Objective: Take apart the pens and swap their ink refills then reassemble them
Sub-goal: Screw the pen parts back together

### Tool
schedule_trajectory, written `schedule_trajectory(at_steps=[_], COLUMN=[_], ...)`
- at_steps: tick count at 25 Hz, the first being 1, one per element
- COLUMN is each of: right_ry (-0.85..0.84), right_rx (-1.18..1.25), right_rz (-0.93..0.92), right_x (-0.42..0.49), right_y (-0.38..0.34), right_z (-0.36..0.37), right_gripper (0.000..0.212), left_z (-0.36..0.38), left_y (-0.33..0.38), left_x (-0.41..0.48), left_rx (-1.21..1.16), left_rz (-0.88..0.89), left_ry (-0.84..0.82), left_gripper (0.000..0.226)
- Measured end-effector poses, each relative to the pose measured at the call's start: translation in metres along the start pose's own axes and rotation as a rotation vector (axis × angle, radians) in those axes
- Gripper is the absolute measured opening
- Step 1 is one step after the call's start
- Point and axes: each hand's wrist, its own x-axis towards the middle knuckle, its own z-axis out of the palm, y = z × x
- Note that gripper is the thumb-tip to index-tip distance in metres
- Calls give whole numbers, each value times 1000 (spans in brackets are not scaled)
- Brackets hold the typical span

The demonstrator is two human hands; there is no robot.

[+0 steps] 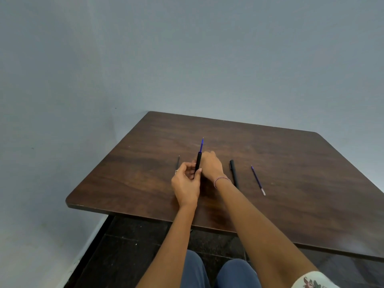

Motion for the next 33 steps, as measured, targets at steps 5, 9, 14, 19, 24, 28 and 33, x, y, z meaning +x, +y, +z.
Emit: schedule_trajectory(at_steps=[5, 9, 14, 19, 24, 28, 33], right_ry=[134, 440, 598, 677, 757, 730, 696], right_rx=[311, 735, 1101, 1375, 1474, 1431, 1406], right_rz=[79, 199, 328, 325, 250, 244, 275], right_x=[4, -20, -60, -73, -82, -87, -93], right_y=[5, 22, 54, 62, 61, 58, 56], right_z=[-11, -28, -48, -78, -99, -101, -95], right_gripper=[15, 5, 7, 4, 5, 3, 4], left_z=[0, 1, 5, 6, 6, 5, 5], left_y=[2, 3, 3, 3, 4, 6, 8], left_x=[1, 0, -5, -6, -8, -9, -10], left_rx=[11, 21, 94, 166, 247, 273, 275], left_rz=[-7, 55, 157, 295, 401, 424, 434], left_ry=[-17, -115, -288, -392, -429, -454, -463], left_gripper=[25, 24, 22, 22, 24, 25, 25])
